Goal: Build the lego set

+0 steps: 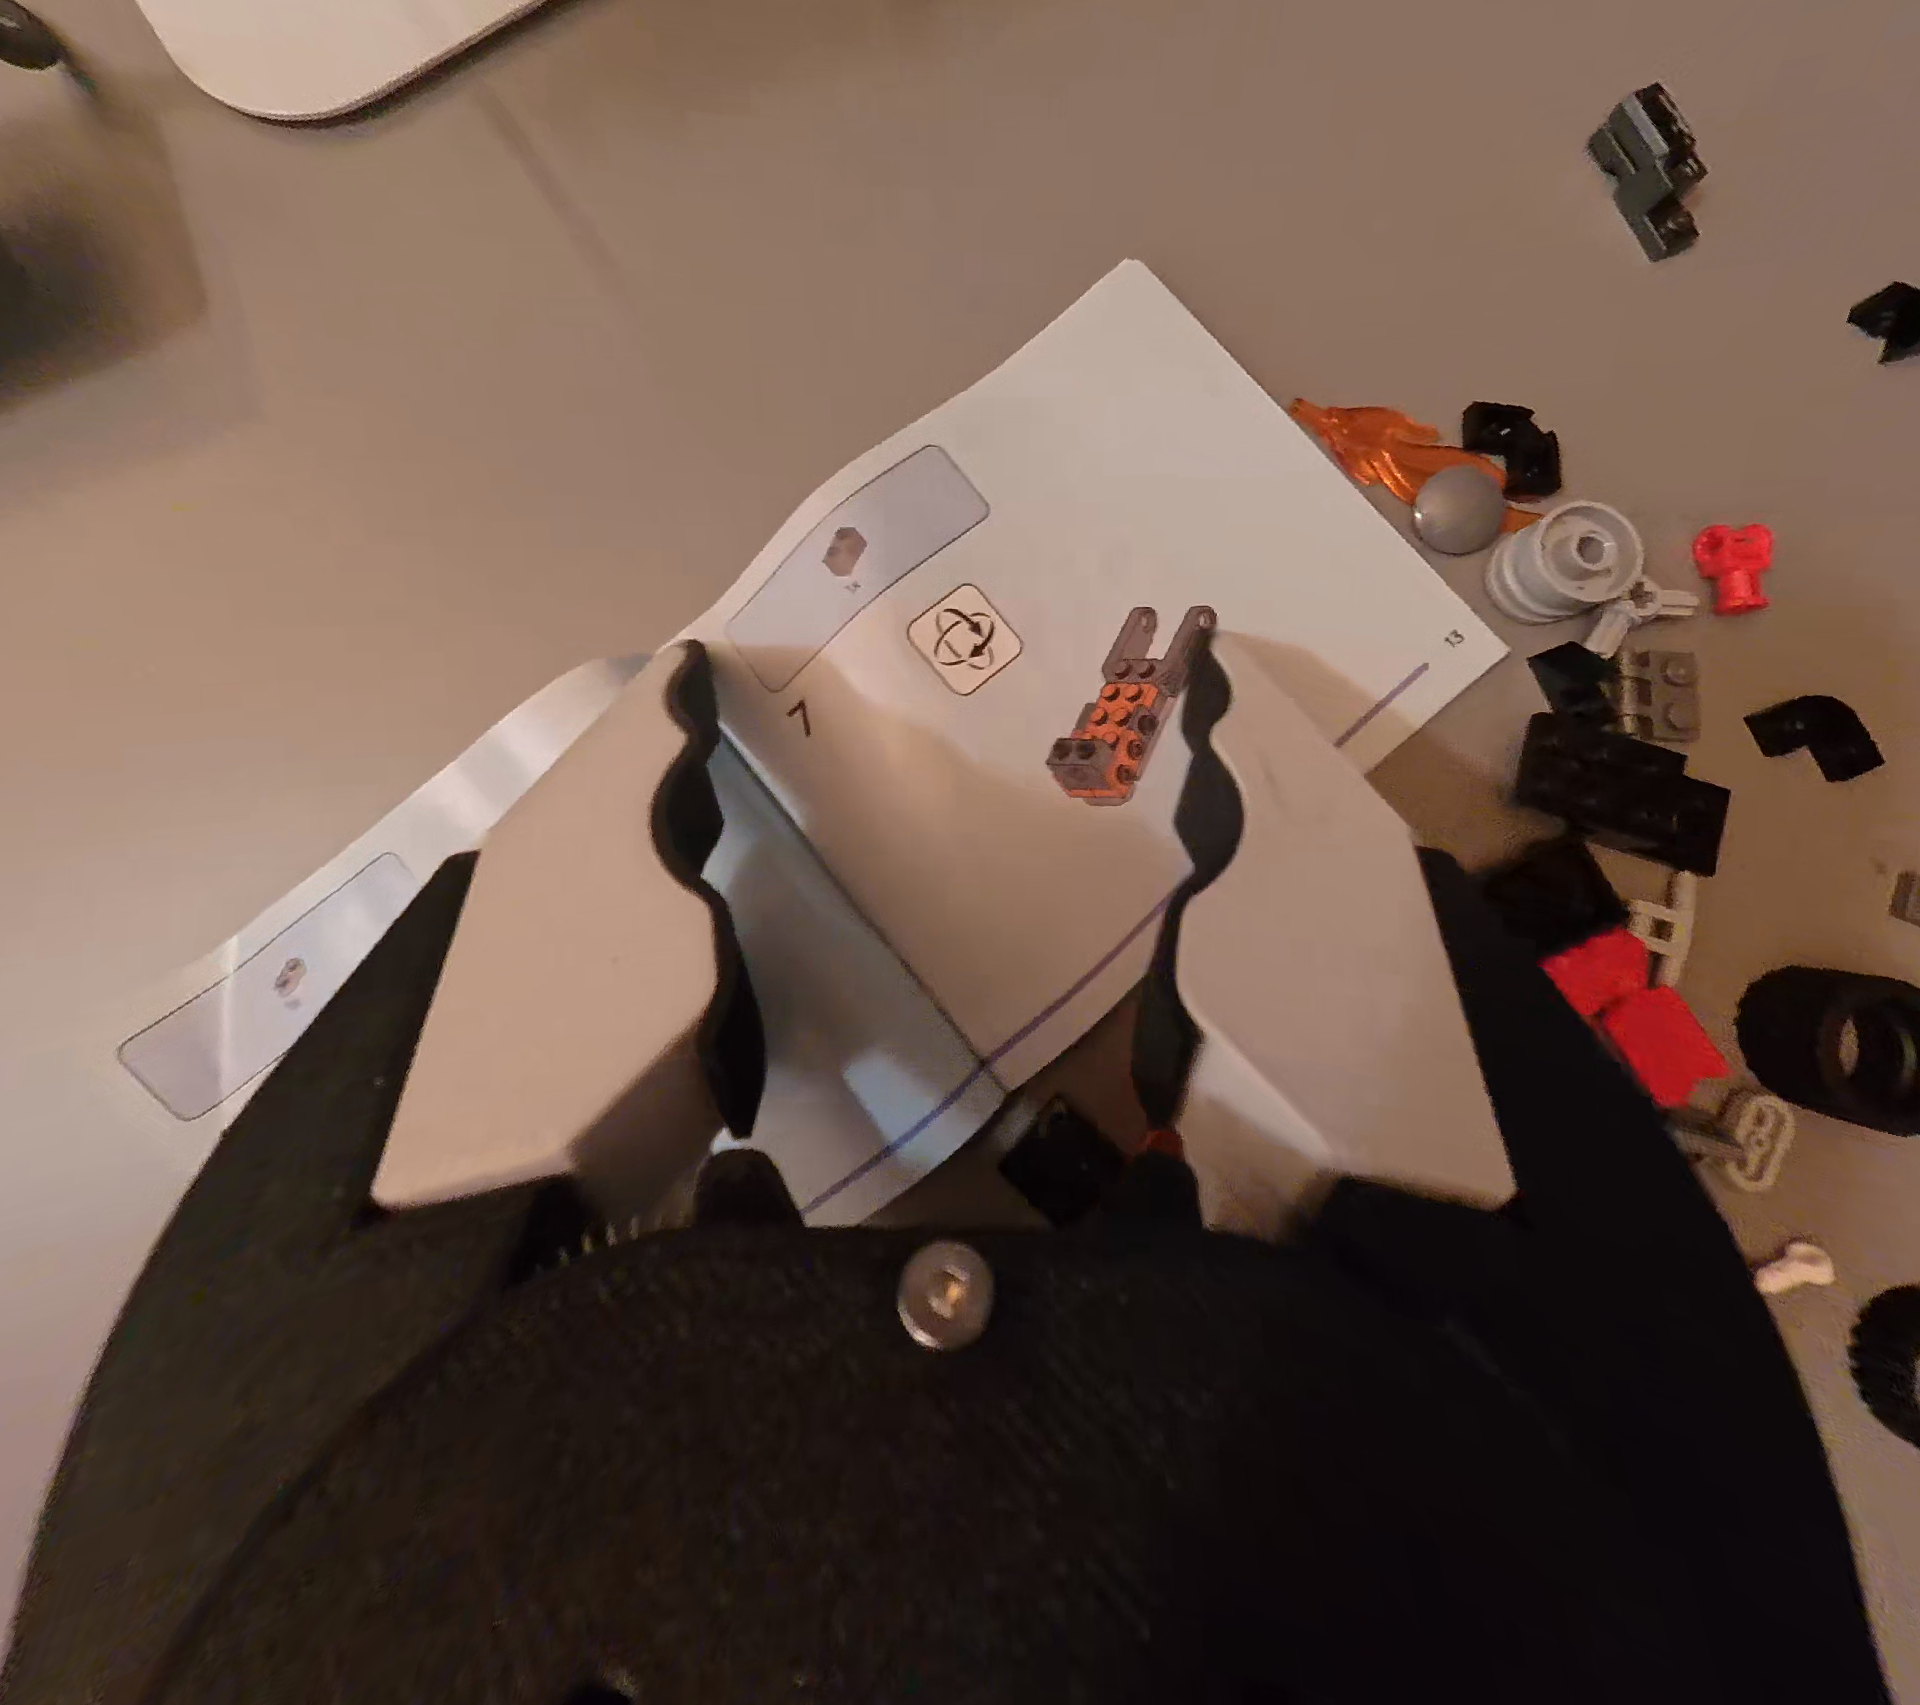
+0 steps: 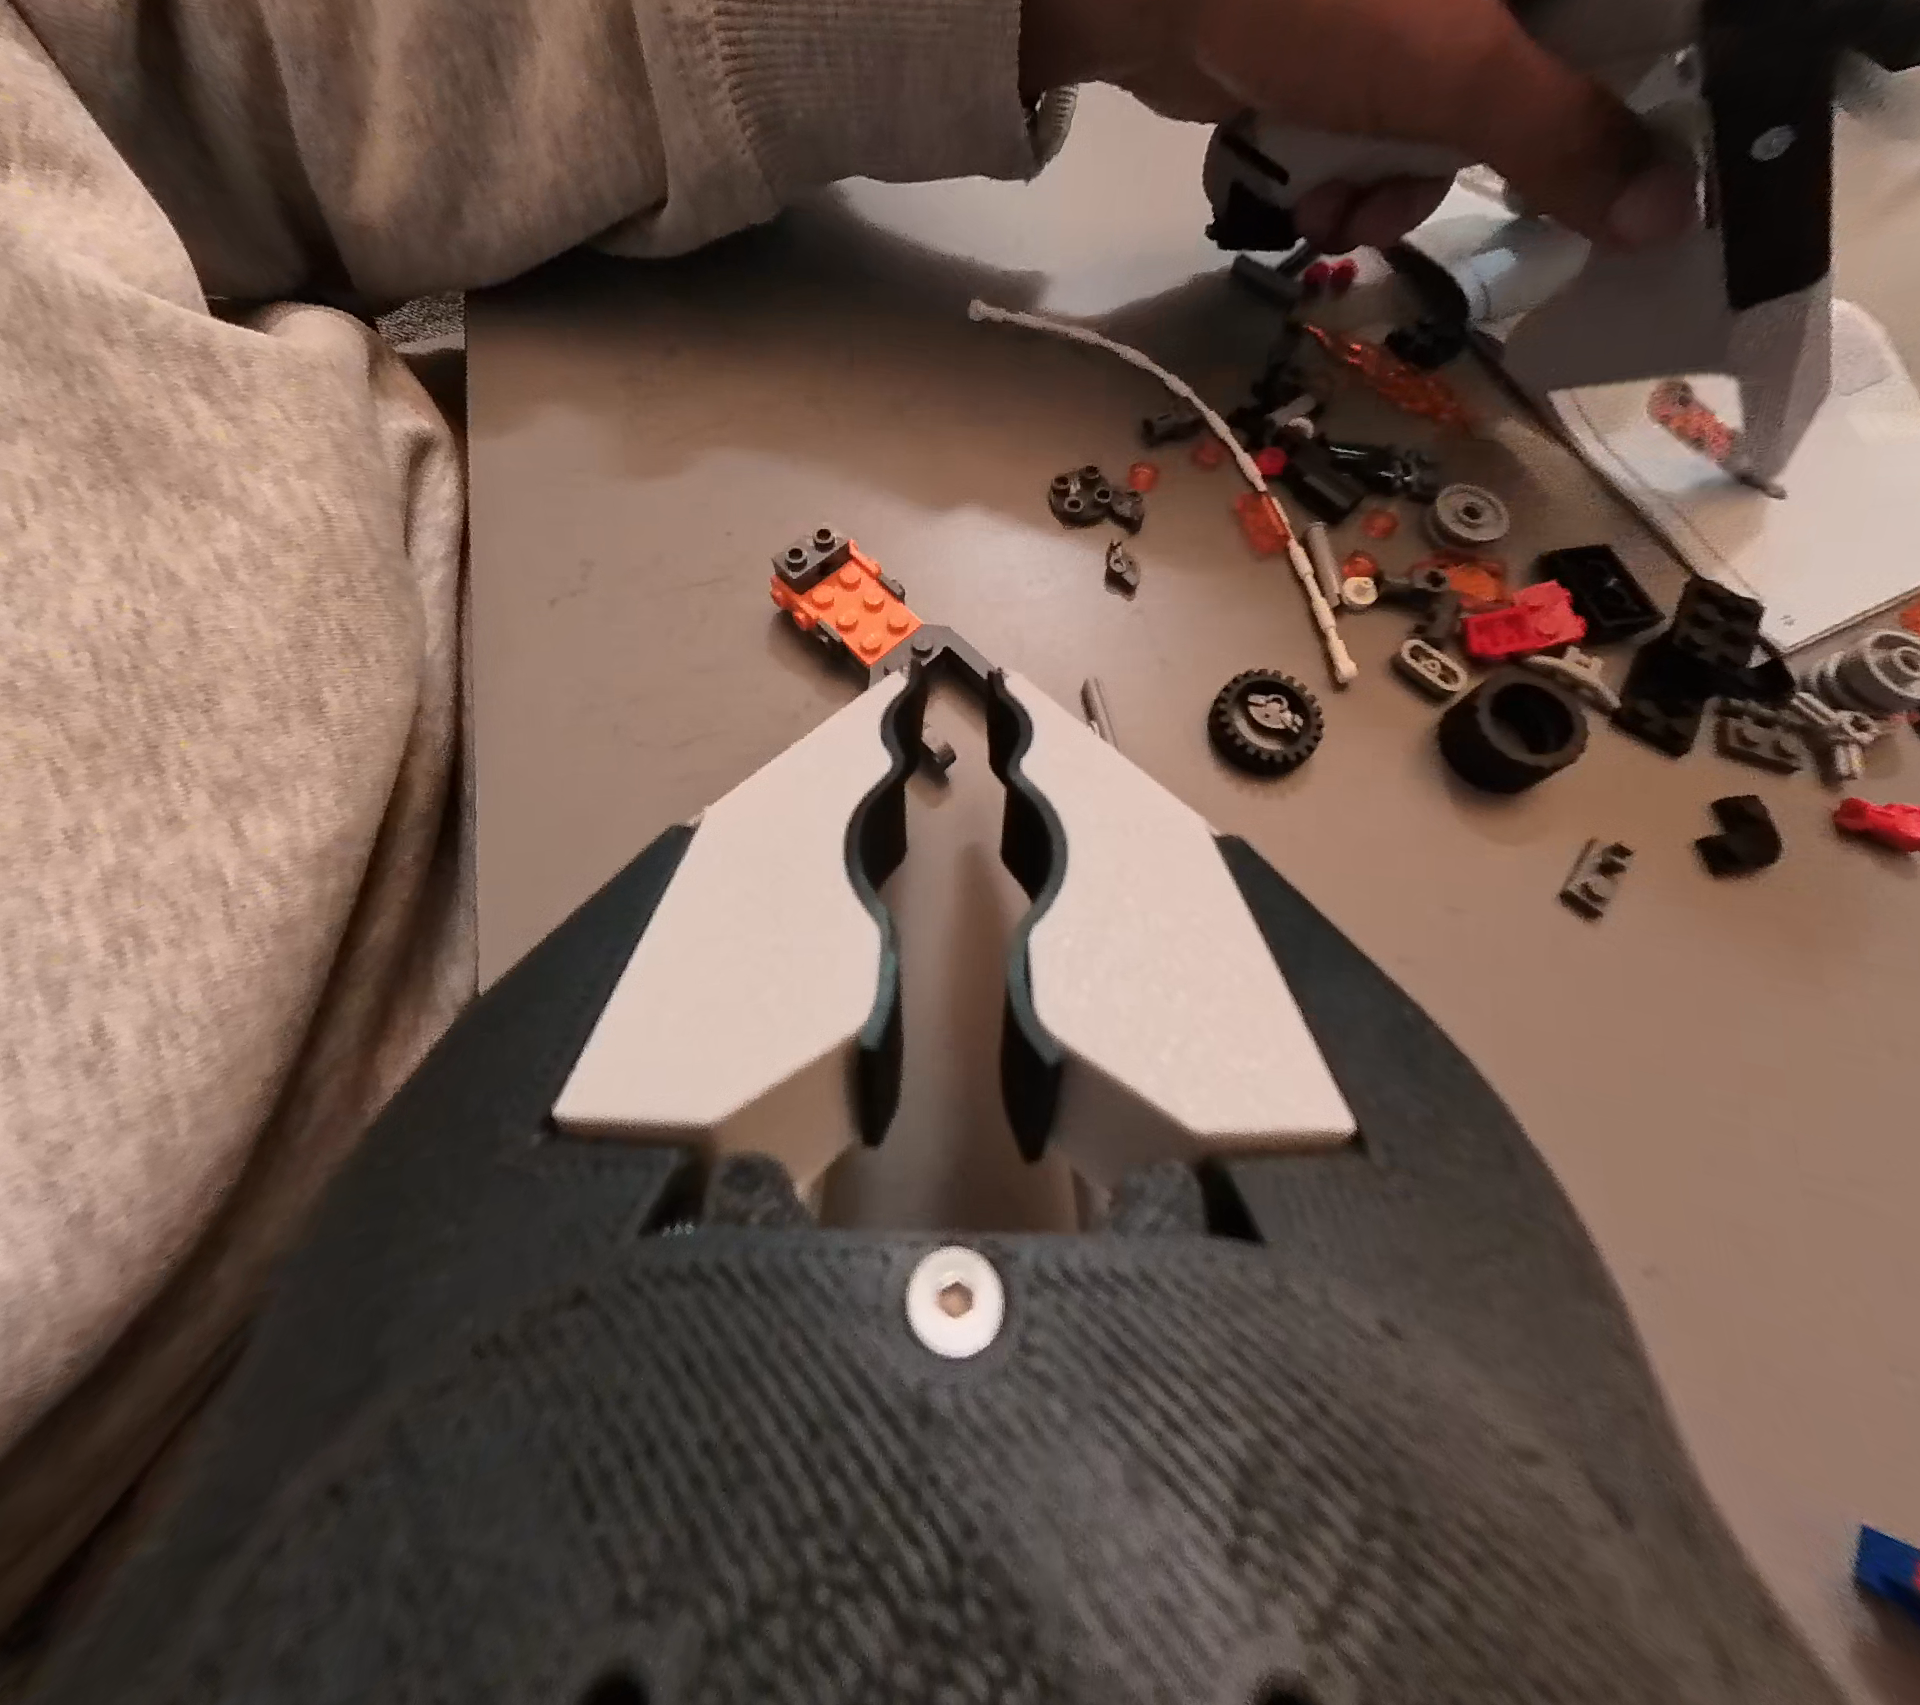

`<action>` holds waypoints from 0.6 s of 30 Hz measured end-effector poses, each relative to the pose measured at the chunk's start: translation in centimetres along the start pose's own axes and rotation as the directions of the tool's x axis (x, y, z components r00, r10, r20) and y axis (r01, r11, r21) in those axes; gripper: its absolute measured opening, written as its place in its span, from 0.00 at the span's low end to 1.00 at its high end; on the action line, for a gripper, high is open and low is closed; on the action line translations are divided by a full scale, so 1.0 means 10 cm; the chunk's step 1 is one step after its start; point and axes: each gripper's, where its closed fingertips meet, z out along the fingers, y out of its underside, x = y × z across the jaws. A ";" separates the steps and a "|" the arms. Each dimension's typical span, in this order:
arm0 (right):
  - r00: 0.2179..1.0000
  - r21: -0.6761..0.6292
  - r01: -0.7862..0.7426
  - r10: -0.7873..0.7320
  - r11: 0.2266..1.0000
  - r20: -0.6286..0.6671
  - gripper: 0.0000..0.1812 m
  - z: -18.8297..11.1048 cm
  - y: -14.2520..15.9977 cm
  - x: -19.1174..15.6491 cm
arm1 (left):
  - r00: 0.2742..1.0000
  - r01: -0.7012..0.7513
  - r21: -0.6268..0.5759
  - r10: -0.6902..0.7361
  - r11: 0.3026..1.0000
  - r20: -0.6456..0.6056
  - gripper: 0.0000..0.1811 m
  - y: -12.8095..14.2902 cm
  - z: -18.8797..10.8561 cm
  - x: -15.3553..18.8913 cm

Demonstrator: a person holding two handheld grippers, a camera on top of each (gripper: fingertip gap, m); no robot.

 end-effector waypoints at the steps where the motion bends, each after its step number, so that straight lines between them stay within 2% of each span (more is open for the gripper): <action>1: 1.000 -0.001 0.001 -0.001 1.000 -0.001 0.06 0.00 0.00 0.00 | 1.000 0.004 0.008 -0.004 1.000 0.006 0.47 0.00 0.00 -0.03; 2: 1.000 -0.003 0.002 -0.002 1.000 -0.003 0.06 0.00 0.00 0.00 | 1.000 0.007 0.015 -0.007 1.000 0.010 0.44 -0.01 -0.01 -0.06; 5: 1.000 -0.008 0.005 -0.005 1.000 -0.007 0.05 0.01 0.01 0.00 | 0.999 -0.016 0.027 0.015 0.999 0.048 0.16 -0.01 -0.03 -0.16; 6: 1.000 -0.010 0.006 -0.006 1.000 -0.008 0.05 0.01 0.01 0.00 | 0.997 -0.042 0.033 0.040 0.999 0.066 0.12 -0.01 -0.03 -0.19; 11: 1.000 -0.014 0.005 -0.005 1.000 -0.008 0.05 0.01 0.02 0.00 | 0.997 -0.045 0.027 0.043 0.999 0.063 0.02 -0.01 -0.04 -0.22; 18: 1.000 -0.008 0.001 -0.001 1.000 -0.005 0.05 0.00 0.01 -0.01 | 0.996 0.071 0.076 -0.066 0.995 -0.063 0.01 -0.04 -0.08 -0.21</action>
